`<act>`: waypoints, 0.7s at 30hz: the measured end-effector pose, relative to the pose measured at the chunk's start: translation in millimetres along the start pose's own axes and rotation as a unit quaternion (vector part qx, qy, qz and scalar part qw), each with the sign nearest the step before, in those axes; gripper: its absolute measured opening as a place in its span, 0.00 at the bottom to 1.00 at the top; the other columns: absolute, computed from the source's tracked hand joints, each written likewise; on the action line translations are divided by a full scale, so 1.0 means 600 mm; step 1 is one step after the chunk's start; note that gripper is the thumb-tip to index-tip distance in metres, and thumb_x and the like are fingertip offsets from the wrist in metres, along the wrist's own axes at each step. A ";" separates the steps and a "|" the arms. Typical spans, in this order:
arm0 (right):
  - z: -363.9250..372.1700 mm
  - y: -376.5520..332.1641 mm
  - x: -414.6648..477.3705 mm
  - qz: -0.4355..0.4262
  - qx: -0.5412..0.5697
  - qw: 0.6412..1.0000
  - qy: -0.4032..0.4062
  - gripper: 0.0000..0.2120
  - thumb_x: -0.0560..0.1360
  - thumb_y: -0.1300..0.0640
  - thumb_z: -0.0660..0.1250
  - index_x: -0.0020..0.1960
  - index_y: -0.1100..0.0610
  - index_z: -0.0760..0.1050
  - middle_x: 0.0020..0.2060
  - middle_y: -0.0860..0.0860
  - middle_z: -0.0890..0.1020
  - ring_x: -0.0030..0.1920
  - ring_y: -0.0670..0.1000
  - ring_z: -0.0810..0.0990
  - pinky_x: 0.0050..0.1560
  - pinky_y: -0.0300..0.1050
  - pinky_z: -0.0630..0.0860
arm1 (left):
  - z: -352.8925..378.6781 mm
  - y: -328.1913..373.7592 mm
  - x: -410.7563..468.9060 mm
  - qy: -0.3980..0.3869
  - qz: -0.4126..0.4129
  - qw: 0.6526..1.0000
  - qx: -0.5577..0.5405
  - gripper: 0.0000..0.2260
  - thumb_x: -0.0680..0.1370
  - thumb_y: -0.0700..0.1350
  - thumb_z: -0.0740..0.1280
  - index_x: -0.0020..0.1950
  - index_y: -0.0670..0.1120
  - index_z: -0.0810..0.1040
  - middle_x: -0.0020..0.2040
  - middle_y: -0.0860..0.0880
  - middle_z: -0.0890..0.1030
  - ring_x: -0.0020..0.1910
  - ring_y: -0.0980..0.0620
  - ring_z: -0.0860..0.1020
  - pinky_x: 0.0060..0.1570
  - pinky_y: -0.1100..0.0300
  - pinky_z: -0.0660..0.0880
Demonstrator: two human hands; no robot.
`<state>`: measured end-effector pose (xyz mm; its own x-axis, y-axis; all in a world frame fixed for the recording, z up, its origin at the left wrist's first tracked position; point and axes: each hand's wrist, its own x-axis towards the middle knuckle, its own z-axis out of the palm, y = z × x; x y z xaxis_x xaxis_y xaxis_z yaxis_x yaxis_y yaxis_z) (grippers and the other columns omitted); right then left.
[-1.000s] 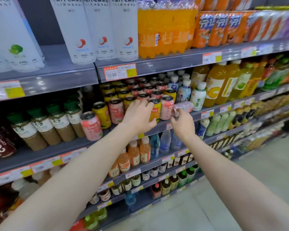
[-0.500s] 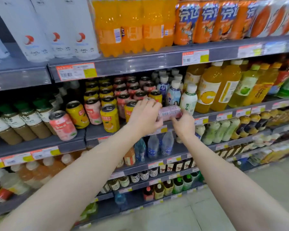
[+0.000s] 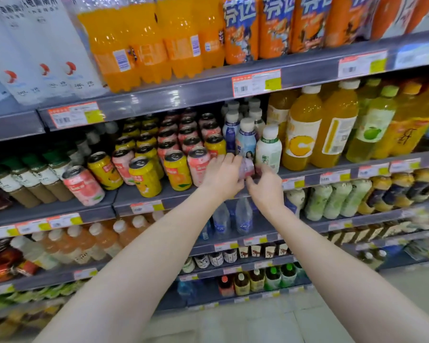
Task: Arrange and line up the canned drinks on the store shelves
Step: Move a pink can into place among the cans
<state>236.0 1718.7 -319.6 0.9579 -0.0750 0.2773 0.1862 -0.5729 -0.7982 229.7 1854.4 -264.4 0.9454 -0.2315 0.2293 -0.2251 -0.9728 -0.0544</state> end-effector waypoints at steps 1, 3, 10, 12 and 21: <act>-0.003 0.002 0.002 0.000 0.000 1.000 -0.009 0.16 0.77 0.55 0.68 0.63 0.55 0.77 0.53 0.55 0.84 0.52 0.57 0.81 0.48 0.48 0.77 | 0.003 0.005 0.006 -0.002 -0.005 1.000 -0.001 0.26 0.77 0.54 0.69 0.71 0.45 0.72 0.63 0.44 0.77 0.62 0.40 0.75 0.58 0.49 0.71; -0.009 0.008 0.006 0.000 -0.002 1.000 -0.023 0.19 0.76 0.55 0.69 0.66 0.56 0.76 0.56 0.56 0.83 0.55 0.57 0.81 0.52 0.51 0.79 | 0.009 0.012 0.019 -0.019 -0.016 1.000 0.005 0.28 0.77 0.55 0.69 0.74 0.45 0.70 0.65 0.43 0.76 0.64 0.40 0.75 0.60 0.49 0.71; -0.025 0.022 0.011 -0.026 -0.005 0.999 -0.032 0.22 0.76 0.61 0.68 0.70 0.60 0.74 0.63 0.57 0.80 0.63 0.57 0.78 0.61 0.50 0.75 | 0.027 0.012 0.058 -0.086 -0.038 0.995 0.026 0.33 0.76 0.57 0.71 0.76 0.47 0.64 0.69 0.43 0.74 0.66 0.40 0.74 0.61 0.49 0.70; -0.027 0.025 0.016 -0.036 -0.011 0.999 -0.033 0.21 0.76 0.61 0.68 0.69 0.61 0.75 0.62 0.58 0.80 0.62 0.58 0.78 0.60 0.48 0.74 | 0.021 0.009 0.069 -0.098 -0.036 0.994 0.016 0.34 0.76 0.57 0.72 0.77 0.47 0.64 0.70 0.43 0.74 0.66 0.39 0.74 0.60 0.50 0.70; -0.012 0.028 0.025 -0.013 0.046 0.999 -0.015 0.18 0.77 0.56 0.70 0.65 0.61 0.76 0.57 0.57 0.82 0.58 0.56 0.79 0.54 0.40 0.70 | 0.014 0.004 0.060 -0.041 -0.039 0.997 -0.048 0.36 0.75 0.57 0.72 0.78 0.49 0.62 0.68 0.44 0.72 0.65 0.40 0.73 0.58 0.49 0.74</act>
<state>251.9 1702.3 -324.8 0.9583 -0.0352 0.2835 0.2293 -0.4972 -0.8368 265.2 1843.8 -264.2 0.9761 -0.1586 0.1487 -0.1682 -0.9842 0.0545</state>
